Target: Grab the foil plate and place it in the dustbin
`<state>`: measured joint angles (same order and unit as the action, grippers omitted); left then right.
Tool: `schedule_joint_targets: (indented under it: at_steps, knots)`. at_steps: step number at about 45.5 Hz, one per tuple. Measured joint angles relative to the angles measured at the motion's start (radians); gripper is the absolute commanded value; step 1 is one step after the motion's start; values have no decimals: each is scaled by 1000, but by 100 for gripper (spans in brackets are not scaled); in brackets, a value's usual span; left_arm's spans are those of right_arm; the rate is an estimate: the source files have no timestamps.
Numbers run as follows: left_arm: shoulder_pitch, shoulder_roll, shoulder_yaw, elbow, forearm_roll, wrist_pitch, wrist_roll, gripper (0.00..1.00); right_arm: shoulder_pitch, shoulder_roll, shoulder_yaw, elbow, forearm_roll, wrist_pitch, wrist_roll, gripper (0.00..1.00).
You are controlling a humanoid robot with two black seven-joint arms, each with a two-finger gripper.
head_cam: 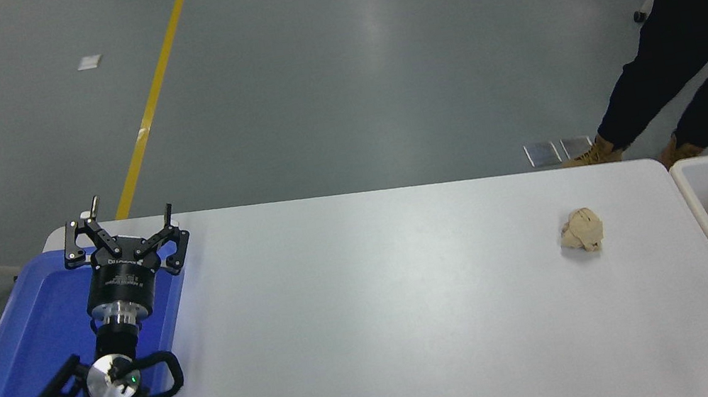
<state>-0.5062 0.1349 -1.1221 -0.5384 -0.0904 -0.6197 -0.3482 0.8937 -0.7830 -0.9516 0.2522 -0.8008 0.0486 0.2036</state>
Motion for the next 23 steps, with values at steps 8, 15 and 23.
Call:
schedule_joint_targets:
  at_steps: [8,15,23]
  knots:
    - [0,0,0,0,0,0,0,100,-132,82,2,-95,117,-37,-6,0]
    - [0,0,0,0,0,0,0,100,-193,128,3,-134,181,-66,-16,0]
    - [0,0,0,0,0,0,0,100,-225,154,3,-158,218,-84,-26,5]
